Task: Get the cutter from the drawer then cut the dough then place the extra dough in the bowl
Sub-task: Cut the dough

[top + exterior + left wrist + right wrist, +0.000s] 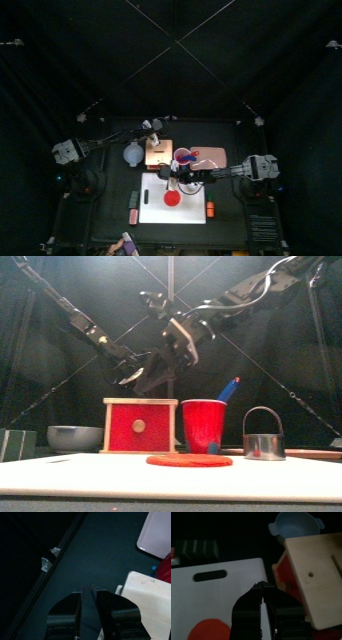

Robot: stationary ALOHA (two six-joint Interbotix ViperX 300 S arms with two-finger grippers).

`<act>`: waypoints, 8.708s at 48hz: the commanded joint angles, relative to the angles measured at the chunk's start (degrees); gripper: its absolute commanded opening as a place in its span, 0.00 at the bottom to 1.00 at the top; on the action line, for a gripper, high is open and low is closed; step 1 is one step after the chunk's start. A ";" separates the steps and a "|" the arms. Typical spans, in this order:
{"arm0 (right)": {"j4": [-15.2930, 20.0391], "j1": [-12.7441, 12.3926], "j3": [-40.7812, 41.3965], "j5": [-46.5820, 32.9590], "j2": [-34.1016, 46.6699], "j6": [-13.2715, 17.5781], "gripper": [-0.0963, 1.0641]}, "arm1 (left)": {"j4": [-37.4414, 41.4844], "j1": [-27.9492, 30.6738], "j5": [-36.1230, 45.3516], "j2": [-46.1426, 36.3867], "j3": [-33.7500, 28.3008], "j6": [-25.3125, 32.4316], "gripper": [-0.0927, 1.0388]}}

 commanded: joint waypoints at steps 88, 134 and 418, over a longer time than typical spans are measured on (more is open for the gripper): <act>56.87 1.23 11.07 32.17 -17.23 -45.88 0.75 | -6.94 -22.50 -43.51 -18.19 30.15 0.62 0.66; 57.48 0.18 10.20 32.43 -14.50 -45.70 0.73 | -9.58 -23.47 -43.68 -18.37 33.31 0.35 0.65; 77.78 8.88 28.21 -49.39 -1.49 -72.86 0.73 | -25.31 -47.99 -53.00 11.51 18.19 1.41 0.76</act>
